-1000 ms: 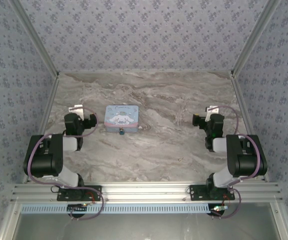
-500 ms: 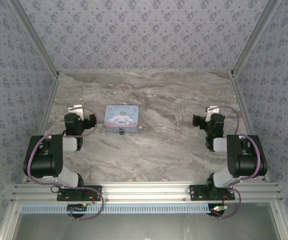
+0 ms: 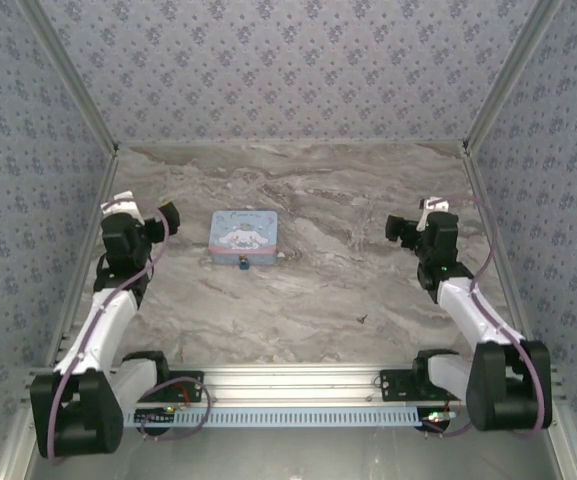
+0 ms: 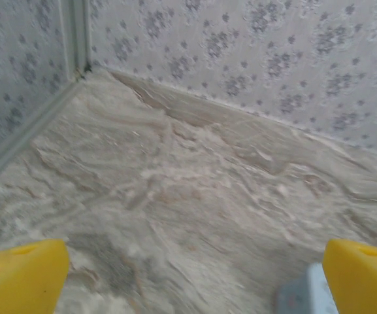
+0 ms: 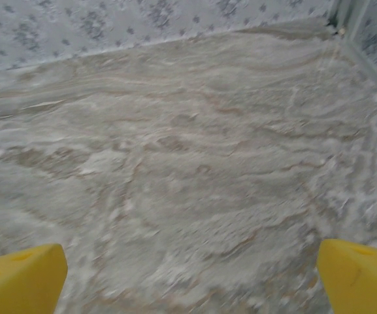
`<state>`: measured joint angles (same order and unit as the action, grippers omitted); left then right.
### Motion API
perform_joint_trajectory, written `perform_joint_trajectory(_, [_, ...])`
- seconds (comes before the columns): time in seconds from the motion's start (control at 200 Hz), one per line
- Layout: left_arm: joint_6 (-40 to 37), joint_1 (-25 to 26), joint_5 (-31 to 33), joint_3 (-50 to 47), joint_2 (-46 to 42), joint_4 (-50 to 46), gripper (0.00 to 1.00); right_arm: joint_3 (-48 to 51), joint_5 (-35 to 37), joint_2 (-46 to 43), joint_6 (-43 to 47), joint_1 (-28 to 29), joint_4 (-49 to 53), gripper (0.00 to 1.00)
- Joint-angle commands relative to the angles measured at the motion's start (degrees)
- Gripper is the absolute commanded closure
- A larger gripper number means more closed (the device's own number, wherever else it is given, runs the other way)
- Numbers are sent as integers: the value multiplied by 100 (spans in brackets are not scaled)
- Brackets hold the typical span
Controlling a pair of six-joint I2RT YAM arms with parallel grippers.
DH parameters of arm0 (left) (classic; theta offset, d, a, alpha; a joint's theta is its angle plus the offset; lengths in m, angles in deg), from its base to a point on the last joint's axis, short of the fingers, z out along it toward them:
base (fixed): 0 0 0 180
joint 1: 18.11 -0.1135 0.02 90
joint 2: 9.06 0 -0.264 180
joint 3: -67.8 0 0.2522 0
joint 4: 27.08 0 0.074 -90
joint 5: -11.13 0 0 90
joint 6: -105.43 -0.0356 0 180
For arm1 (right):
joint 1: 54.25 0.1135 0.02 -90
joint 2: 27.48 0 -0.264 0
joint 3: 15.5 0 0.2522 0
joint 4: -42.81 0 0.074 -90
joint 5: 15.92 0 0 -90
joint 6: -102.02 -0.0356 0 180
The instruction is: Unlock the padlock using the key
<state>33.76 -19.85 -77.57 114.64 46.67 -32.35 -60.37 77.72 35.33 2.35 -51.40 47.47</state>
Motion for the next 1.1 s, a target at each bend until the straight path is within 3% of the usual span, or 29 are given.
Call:
perform_joint_trajectory(0.0, [816, 72, -801, 233, -266, -1508, 0, -283, -1, -457, -825, 371, 1725, 0])
perform_joint_trajectory(0.175, [1466, 447, -1508, 14, -519, -1604, 1, -751, 92, -617, -1811, 1174, 3429, 3])
perform_joint_trajectory(0.385, [2173, 1521, -1683, -212, -309, -1059, 1, -1019, -46, -591, -2803, 1965, 4662, 8])
perform_joint_trajectory(0.68, [2478, 2665, -1476, -225, 309, -249, 1, -938, -361, -441, -3895, 2661, 5242, 14])
perform_joint_trajectory(1.094, [2284, 2907, -1429, 83, 659, -294, 0, -901, -733, 451, -4473, 3116, 5311, 27])
